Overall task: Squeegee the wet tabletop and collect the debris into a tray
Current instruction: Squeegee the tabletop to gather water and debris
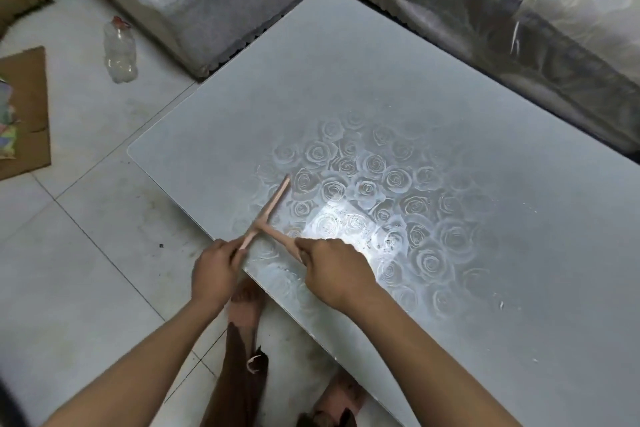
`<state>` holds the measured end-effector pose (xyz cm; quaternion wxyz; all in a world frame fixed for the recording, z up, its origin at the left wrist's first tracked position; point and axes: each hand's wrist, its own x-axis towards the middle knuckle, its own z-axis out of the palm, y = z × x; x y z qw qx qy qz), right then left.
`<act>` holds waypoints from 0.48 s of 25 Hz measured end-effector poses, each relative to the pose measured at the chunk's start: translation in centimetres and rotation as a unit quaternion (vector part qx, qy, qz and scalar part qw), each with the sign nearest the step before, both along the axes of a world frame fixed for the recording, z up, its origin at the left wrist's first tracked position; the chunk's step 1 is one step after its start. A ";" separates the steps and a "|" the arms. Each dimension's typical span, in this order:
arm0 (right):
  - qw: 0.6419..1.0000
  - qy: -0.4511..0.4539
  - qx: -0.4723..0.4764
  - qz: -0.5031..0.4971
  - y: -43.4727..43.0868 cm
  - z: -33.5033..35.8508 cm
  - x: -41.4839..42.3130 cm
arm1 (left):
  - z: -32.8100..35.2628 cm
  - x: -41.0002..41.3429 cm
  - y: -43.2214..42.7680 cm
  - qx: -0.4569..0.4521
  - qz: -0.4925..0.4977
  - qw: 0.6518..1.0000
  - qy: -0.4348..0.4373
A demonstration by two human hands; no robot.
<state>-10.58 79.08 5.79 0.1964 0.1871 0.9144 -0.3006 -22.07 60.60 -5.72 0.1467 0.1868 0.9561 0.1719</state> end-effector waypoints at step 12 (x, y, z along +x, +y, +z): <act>0.998 0.032 0.053 0.011 0.2 6.0 3.2 | 1.9 4.3 0.8 0.119 0.012 0.993 -0.023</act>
